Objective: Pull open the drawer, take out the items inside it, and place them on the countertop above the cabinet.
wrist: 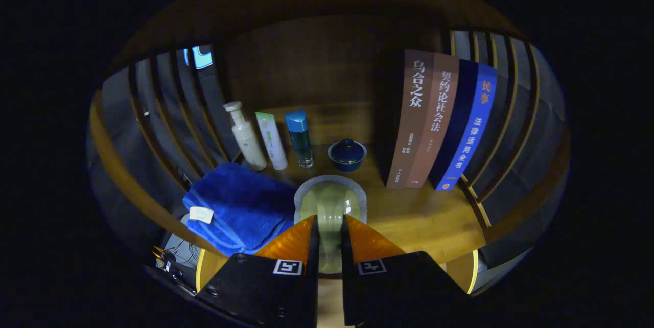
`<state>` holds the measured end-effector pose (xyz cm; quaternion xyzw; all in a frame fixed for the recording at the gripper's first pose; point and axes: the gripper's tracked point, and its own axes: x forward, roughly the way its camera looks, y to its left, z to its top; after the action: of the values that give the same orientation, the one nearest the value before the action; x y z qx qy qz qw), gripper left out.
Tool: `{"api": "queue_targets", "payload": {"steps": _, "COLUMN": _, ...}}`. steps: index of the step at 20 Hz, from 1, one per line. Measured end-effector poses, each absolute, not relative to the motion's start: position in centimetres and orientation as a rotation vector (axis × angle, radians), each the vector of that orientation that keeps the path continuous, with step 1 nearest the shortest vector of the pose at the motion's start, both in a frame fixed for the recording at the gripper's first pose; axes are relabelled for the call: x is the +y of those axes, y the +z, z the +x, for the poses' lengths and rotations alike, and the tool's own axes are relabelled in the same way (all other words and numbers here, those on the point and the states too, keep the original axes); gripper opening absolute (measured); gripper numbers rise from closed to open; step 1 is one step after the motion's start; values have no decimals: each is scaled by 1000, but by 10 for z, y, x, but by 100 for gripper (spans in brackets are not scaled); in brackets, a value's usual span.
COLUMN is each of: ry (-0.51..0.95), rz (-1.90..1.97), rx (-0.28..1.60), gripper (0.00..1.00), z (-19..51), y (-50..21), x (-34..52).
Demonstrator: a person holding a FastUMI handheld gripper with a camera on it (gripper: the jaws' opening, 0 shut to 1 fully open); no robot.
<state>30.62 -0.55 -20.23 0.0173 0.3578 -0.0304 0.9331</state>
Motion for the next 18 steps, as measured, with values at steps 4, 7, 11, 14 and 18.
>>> {"api": "queue_targets", "payload": {"steps": 4, "ry": -99, "rz": 31, "rx": 837, "gripper": 24, "z": 325, "y": -226, "x": -17}}
{"api": "queue_targets", "payload": {"steps": 7, "ry": -118, "rz": 18, "rx": 907, "gripper": 24, "z": 331, "y": -242, "x": -20}}
{"api": "queue_targets", "payload": {"steps": 11, "ry": -101, "rz": 39, "rx": 907, "gripper": 46, "z": 338, "y": -247, "x": -15}}
{"api": "queue_targets", "payload": {"steps": 14, "ry": -115, "rz": 29, "rx": 887, "gripper": 100, "z": 339, "y": -243, "x": -19}}
{"api": "queue_targets", "payload": {"steps": 18, "ry": -120, "rz": 30, "rx": 865, "gripper": 100, "z": 334, "y": -233, "x": -22}}
